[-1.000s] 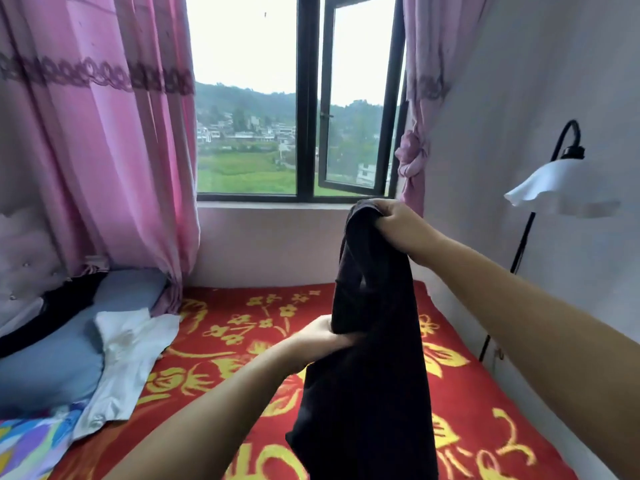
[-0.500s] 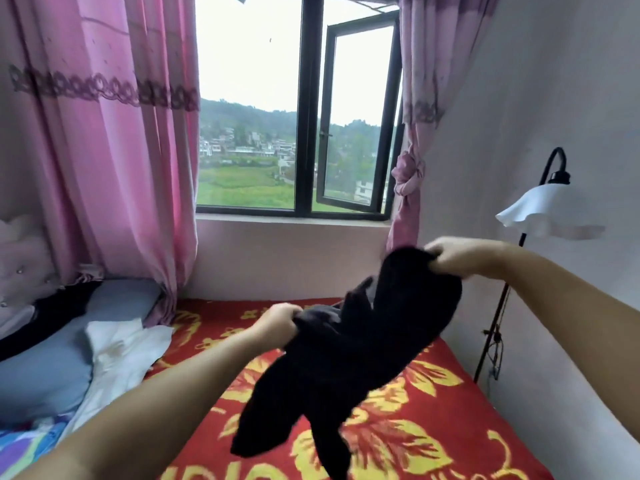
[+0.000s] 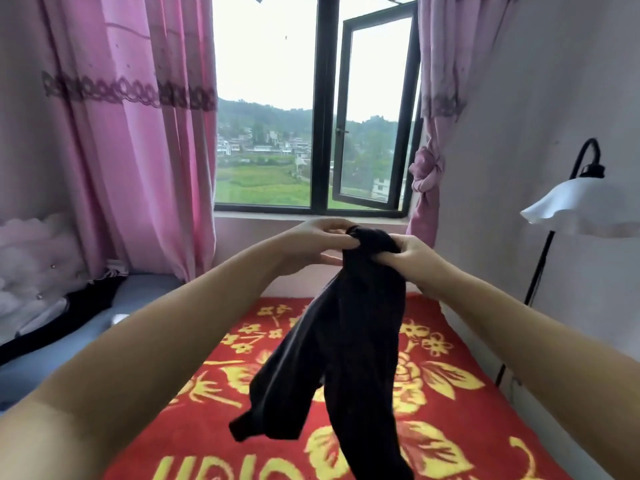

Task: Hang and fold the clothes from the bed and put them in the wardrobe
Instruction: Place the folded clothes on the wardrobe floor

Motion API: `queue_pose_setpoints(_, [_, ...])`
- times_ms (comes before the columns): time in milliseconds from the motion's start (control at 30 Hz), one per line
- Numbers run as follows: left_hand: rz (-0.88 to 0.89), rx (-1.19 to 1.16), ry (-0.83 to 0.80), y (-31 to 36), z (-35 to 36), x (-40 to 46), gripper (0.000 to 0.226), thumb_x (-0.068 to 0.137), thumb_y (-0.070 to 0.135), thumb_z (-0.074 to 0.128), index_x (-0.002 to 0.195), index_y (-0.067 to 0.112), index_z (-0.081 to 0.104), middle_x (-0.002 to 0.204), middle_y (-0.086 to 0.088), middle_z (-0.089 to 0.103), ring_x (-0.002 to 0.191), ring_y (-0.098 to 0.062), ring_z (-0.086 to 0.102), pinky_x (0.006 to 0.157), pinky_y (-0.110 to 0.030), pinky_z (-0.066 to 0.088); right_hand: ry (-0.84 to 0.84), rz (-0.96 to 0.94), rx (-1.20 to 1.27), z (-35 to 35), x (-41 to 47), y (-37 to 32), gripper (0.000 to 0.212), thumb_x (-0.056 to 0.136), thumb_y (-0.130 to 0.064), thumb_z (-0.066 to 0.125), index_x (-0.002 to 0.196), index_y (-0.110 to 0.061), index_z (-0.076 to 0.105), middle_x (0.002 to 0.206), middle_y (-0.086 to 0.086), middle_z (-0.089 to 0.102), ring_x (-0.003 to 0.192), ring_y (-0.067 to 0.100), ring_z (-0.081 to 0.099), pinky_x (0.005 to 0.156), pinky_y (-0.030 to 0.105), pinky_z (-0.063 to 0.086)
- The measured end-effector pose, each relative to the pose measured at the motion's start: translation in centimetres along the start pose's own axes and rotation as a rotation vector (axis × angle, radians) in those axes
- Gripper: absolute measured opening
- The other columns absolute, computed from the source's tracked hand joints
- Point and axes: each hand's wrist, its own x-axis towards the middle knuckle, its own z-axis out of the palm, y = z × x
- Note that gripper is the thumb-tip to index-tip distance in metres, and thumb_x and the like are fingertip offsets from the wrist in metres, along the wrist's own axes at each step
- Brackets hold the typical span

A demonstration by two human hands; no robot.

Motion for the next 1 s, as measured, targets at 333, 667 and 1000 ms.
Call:
queue_pose_setpoints(333, [-0.145,-0.338,-0.049,-10.0,5.8,-3.1,0.061,0.071,0.037,0.078,0.125,0.029,0.052,0.115,0.008,0.068,0.105,-0.011,0.066,0.083,-0.027,0.054,0.39,0.159,0.519,-0.8,4.3,0.4,0.012,0.091,-0.003,0.057,0.089,-0.013,0.063,0.068,0.006,0.067,0.051,0.015,0.066,0.048,0.025,0.054])
queue_pose_setpoints(667, [-0.216,-0.891,0.192,-6.5,4.7,0.3,0.044,0.101,0.015,0.039,0.065,0.007,0.065,0.056,-0.002,0.065,0.05,-0.01,0.065,0.046,-0.019,0.052,0.271,0.354,-0.111,-4.2,1.3,4.3,0.018,0.098,-0.024,0.04,0.11,-0.014,0.049,0.116,0.011,0.055,0.105,0.025,0.052,0.088,0.045,0.046])
queue_pose_setpoints(1000, [-0.328,-0.845,0.402,-6.6,5.5,1.8,0.024,0.097,0.014,0.045,0.108,-0.001,0.06,0.096,-0.019,0.066,0.077,-0.026,0.062,0.069,-0.034,0.054,-0.272,0.22,-0.227,2.2,-3.6,1.1,0.022,0.09,-0.047,0.059,0.096,-0.026,0.063,0.099,0.0,0.071,0.084,0.011,0.069,0.065,0.022,0.055])
